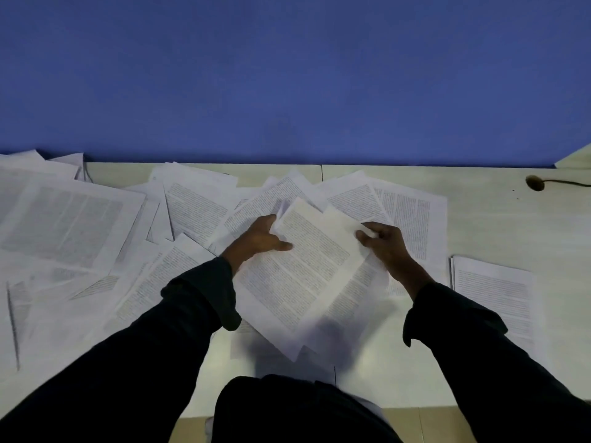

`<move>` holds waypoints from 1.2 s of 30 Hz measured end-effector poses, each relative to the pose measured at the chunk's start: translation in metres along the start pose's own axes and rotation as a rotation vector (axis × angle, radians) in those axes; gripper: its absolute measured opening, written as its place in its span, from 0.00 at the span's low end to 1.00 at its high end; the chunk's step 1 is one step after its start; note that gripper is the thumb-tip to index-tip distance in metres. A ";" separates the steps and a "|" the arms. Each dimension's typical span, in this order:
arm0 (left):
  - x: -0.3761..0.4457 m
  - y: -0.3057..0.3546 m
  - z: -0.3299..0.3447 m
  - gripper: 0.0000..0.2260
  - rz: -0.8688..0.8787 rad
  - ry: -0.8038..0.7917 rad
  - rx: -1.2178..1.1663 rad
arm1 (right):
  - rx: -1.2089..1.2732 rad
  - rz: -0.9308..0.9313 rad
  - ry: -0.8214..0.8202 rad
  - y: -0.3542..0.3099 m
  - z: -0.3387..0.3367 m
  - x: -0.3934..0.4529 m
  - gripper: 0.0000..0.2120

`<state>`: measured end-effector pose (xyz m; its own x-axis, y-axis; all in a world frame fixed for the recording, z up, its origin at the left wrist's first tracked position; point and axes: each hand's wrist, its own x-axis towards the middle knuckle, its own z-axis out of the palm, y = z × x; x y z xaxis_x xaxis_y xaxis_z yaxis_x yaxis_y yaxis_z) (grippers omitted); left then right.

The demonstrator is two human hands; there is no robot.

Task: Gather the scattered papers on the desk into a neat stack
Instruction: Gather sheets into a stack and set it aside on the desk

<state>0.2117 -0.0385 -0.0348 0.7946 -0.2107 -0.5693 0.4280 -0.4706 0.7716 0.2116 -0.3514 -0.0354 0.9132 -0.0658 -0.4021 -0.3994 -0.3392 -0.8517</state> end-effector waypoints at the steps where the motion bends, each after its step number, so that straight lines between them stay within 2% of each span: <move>1: 0.001 -0.003 0.000 0.31 0.022 0.010 -0.039 | 0.011 0.003 0.043 0.001 -0.002 0.002 0.10; 4: -0.002 -0.007 -0.002 0.21 0.022 0.237 -0.136 | -0.047 0.132 0.250 0.010 -0.009 0.004 0.18; 6: -0.001 -0.012 -0.003 0.17 -0.028 0.349 -0.245 | -0.070 0.236 0.202 0.020 -0.006 -0.001 0.20; 8: -0.001 -0.016 0.000 0.15 -0.073 0.393 -0.321 | -0.072 0.253 0.147 0.028 0.001 -0.006 0.19; 12: -0.009 -0.020 0.007 0.15 -0.087 0.364 -0.396 | -0.243 0.167 0.294 0.028 0.002 -0.017 0.07; 14: -0.010 -0.023 0.008 0.15 -0.071 0.324 -0.349 | -0.299 0.104 0.360 0.025 -0.003 -0.021 0.08; 16: -0.010 -0.027 0.007 0.15 -0.076 0.386 -0.380 | -0.303 0.107 0.400 0.022 -0.008 -0.019 0.10; 19: -0.010 -0.036 0.006 0.14 -0.179 0.543 -0.626 | -0.241 0.203 0.470 0.024 -0.012 -0.015 0.08; 21: -0.013 -0.040 0.010 0.14 -0.192 0.488 -0.774 | -0.144 0.284 0.540 0.029 -0.013 -0.017 0.09; 24: -0.024 -0.044 0.018 0.17 -0.224 0.258 -0.804 | -0.002 0.348 0.595 0.036 -0.007 -0.024 0.02; 27: -0.030 -0.044 0.022 0.20 -0.255 0.128 -0.724 | 0.162 0.375 0.618 0.038 -0.002 -0.023 0.11; 29: -0.032 -0.041 0.026 0.22 -0.229 0.088 -0.669 | 0.241 0.358 0.539 0.038 -0.001 -0.021 0.12; 33: -0.040 -0.029 0.027 0.20 -0.119 0.007 -0.525 | 0.139 0.249 0.332 0.036 -0.004 -0.011 0.09; 36: -0.046 -0.029 0.022 0.26 -0.148 -0.168 -0.470 | 0.033 0.213 0.371 0.033 -0.009 0.003 0.07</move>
<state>0.1536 -0.0340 -0.0369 0.6470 -0.3241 -0.6902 0.7088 -0.0780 0.7011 0.2017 -0.3713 -0.0617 0.7745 -0.4667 -0.4271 -0.5792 -0.2516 -0.7754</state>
